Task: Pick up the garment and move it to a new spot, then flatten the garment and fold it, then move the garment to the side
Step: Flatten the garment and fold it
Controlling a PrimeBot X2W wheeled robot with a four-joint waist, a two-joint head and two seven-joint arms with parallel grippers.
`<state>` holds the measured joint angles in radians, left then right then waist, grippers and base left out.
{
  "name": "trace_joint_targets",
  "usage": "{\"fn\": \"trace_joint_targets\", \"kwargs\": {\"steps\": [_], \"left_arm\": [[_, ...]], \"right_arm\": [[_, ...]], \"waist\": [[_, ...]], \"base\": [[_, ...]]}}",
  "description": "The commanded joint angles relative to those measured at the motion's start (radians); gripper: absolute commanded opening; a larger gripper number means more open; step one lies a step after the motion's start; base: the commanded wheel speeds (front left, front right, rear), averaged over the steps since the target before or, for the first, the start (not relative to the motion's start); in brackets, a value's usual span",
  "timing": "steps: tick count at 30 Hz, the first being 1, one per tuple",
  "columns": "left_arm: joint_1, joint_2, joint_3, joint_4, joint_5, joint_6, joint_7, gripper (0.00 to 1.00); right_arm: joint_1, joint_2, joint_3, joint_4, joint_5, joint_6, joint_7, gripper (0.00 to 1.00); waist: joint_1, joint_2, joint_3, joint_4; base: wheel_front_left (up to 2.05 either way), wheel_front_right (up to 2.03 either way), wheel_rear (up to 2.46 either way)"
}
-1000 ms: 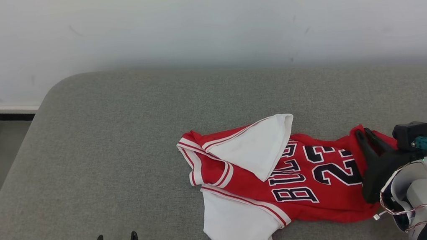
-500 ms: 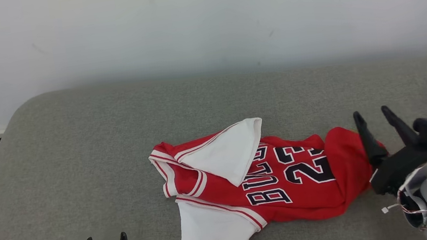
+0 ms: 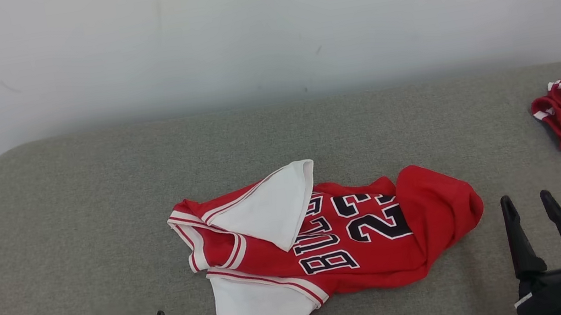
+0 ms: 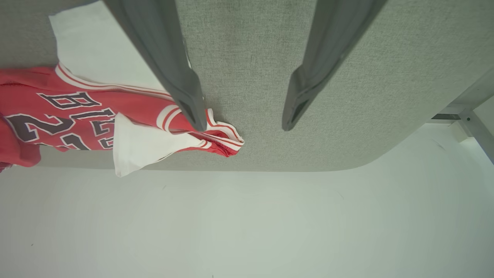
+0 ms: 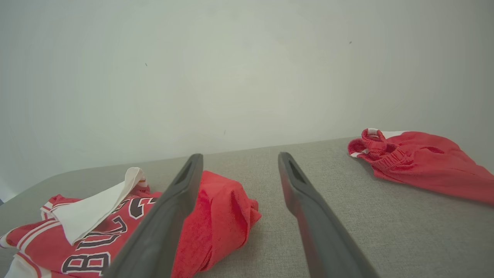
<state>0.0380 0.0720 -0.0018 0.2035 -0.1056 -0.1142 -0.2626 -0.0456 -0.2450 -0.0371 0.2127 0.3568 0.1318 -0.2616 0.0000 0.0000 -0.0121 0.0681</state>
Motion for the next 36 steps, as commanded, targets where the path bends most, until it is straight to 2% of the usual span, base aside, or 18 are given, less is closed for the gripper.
{"fn": "trace_joint_targets", "kwargs": {"steps": [1, 10, 22, 33, 34, 35, 36], "left_arm": [[0.014, -0.002, 0.000, 0.005, 0.007, -0.001, -0.003, 1.00], [0.009, -0.005, -0.024, 0.079, -0.006, -0.007, -0.003, 1.00], [-0.099, -0.003, -0.120, 0.312, -0.048, -0.016, -0.003, 1.00], [-0.187, -0.010, -0.136, 0.521, -0.119, -0.015, -0.003, 0.99], [-0.191, -0.012, -0.150, 0.537, -0.138, -0.015, -0.003, 0.11], [-0.192, -0.017, -0.171, 0.550, -0.156, -0.015, -0.003, 0.00], [-0.197, -0.016, -0.182, 0.549, -0.169, -0.015, -0.002, 0.00]], "right_arm": [[0.023, 0.015, -0.002, -0.015, -0.012, -0.003, -0.004, 1.00], [0.107, 0.093, -0.008, -0.094, -0.051, -0.003, -0.004, 1.00], [0.095, 0.118, 0.041, -0.071, -0.048, -0.003, -0.004, 1.00], [0.083, 0.120, 0.049, -0.059, -0.047, -0.003, -0.004, 1.00], [0.084, 0.121, 0.049, -0.060, -0.049, -0.003, -0.004, 1.00], [0.087, 0.122, 0.046, -0.061, -0.050, -0.003, -0.004, 1.00], [0.092, 0.122, 0.041, -0.061, -0.051, -0.003, -0.004, 1.00]], "waist": [[0.0000, 0.0000, 0.002, -0.005], [0.0000, 0.0000, 0.010, -0.038], [0.0000, 0.0000, 0.031, -0.102], [0.0000, 0.0000, 0.051, -0.151], [0.0000, 0.0000, 0.051, -0.153], [0.0000, 0.0000, 0.049, -0.152], [0.0000, 0.0000, 0.047, -0.149]], "base": [[0.00, 0.00, 0.00], [0.00, 0.00, 0.00], [0.00, 0.00, 0.00], [0.00, 0.00, 0.00], [0.00, 0.00, 0.00], [0.00, 0.00, 0.00], [0.00, 0.00, 0.00]]}}
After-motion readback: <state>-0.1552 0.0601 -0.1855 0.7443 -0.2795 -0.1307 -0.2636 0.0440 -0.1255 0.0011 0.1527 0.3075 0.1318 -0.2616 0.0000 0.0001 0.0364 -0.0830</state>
